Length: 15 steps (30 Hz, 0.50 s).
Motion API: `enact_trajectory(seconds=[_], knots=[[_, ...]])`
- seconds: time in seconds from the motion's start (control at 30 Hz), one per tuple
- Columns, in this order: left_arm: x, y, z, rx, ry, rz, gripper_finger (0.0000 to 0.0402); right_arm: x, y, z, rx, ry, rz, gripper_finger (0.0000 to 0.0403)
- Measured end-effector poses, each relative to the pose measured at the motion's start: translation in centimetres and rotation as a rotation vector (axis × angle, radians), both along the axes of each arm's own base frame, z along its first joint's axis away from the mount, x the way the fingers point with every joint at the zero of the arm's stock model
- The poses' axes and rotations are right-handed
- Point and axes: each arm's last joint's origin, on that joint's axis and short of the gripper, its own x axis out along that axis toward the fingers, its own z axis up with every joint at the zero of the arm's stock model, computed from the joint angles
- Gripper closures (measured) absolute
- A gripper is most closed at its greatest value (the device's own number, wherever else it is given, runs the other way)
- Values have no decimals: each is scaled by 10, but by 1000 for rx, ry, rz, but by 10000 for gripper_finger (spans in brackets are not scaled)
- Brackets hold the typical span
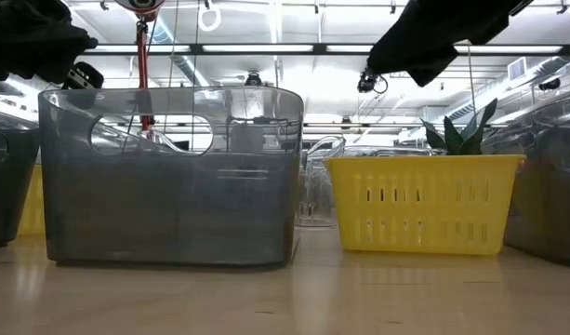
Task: Stack baskets by color
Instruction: Stack the middle yellow bin on top of the right yellow bin
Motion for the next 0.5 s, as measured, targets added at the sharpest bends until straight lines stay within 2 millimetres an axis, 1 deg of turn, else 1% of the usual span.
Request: enact_trajectory(seconds=[0.2, 0.5], knots=[[0, 0, 0, 0, 0, 0, 363, 15, 11, -8, 38, 106, -41, 317], [0, 0, 0, 0, 0, 0, 372, 42, 29, -12, 7, 345, -76, 249]])
